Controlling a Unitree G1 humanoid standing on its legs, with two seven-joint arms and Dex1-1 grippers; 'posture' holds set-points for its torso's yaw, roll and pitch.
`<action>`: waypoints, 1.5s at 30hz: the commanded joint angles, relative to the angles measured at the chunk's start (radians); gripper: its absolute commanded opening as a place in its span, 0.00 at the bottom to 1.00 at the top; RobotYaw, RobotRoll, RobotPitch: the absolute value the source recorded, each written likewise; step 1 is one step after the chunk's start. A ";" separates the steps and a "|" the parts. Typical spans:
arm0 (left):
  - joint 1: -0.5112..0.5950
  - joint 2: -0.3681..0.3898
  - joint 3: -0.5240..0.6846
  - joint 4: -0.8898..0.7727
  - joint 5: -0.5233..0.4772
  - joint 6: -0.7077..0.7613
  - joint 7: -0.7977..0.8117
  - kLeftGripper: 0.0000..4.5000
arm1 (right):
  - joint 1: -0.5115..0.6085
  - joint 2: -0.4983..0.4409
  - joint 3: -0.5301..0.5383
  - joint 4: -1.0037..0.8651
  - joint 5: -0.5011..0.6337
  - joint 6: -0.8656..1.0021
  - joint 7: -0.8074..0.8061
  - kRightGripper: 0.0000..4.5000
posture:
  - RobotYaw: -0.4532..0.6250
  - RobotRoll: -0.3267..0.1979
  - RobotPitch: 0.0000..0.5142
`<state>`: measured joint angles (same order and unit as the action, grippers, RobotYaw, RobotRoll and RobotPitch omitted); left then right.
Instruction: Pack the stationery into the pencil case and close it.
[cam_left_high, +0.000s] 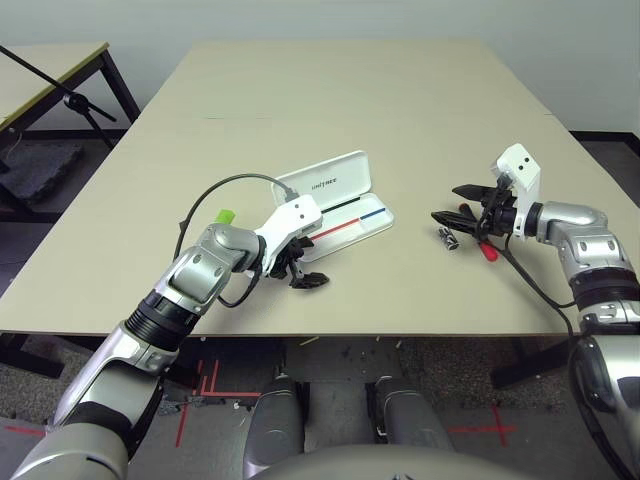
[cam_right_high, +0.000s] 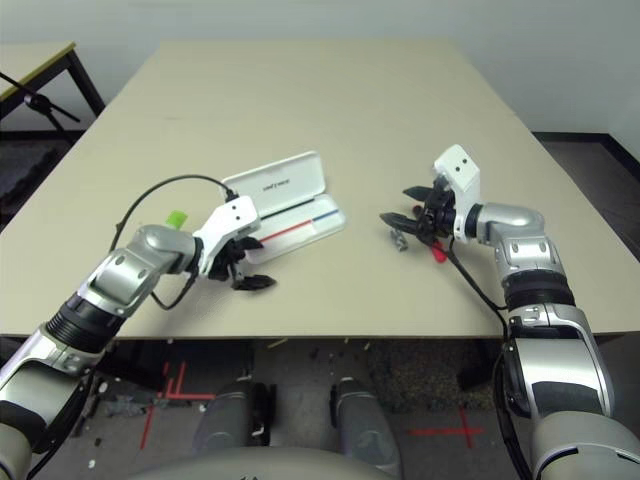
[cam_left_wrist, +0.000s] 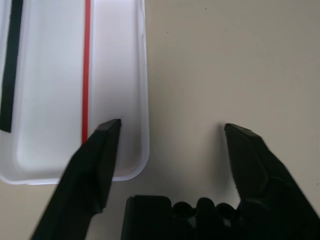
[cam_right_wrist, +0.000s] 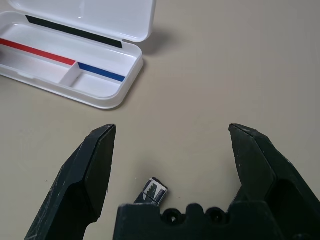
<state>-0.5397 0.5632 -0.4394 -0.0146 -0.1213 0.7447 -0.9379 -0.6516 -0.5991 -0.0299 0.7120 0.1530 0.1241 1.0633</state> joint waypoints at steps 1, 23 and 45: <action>-0.013 -0.012 0.000 0.035 0.007 0.023 0.003 0.67 | 0.000 0.003 0.007 0.004 -0.011 -0.014 -0.010 1.00 | 0.40 0.62 0.07; -0.010 0.074 -0.048 0.003 0.076 -0.153 -0.103 0.00 | 0.106 -0.029 0.033 -0.225 0.071 0.164 0.159 1.00 | 0.39 0.62 0.07; 0.003 0.168 0.023 0.077 0.065 -0.532 -0.330 0.00 | 0.149 -0.013 0.097 -0.260 0.056 0.184 0.162 1.00 | 0.40 0.62 0.08</action>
<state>-0.5371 0.7294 -0.4315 0.0554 -0.0705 0.2245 -1.2661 -0.5161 -0.6051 0.0569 0.4726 0.2055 0.2928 1.2137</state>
